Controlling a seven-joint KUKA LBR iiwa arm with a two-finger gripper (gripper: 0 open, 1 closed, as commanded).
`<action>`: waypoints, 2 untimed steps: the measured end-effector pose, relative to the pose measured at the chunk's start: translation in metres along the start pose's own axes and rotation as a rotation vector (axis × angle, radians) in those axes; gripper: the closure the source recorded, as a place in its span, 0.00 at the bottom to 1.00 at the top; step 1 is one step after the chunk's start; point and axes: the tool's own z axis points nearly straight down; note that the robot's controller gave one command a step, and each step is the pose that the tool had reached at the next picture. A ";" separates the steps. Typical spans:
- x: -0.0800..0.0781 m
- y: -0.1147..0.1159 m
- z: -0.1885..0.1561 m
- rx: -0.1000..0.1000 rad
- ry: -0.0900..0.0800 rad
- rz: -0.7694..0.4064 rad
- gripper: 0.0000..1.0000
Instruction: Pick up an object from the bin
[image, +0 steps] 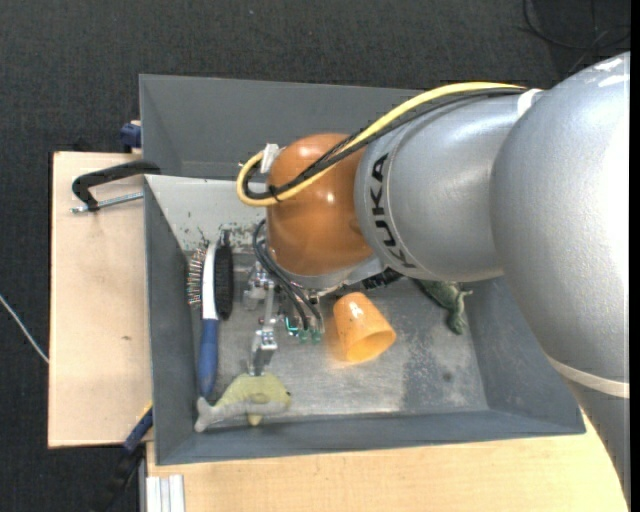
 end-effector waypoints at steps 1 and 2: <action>0.038 0.027 0.063 -0.001 -0.019 -0.127 0.00; 0.038 -0.042 0.062 -0.007 -0.015 0.113 0.00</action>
Offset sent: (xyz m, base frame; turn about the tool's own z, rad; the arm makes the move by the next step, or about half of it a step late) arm -0.0432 0.0261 -0.0663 -0.1249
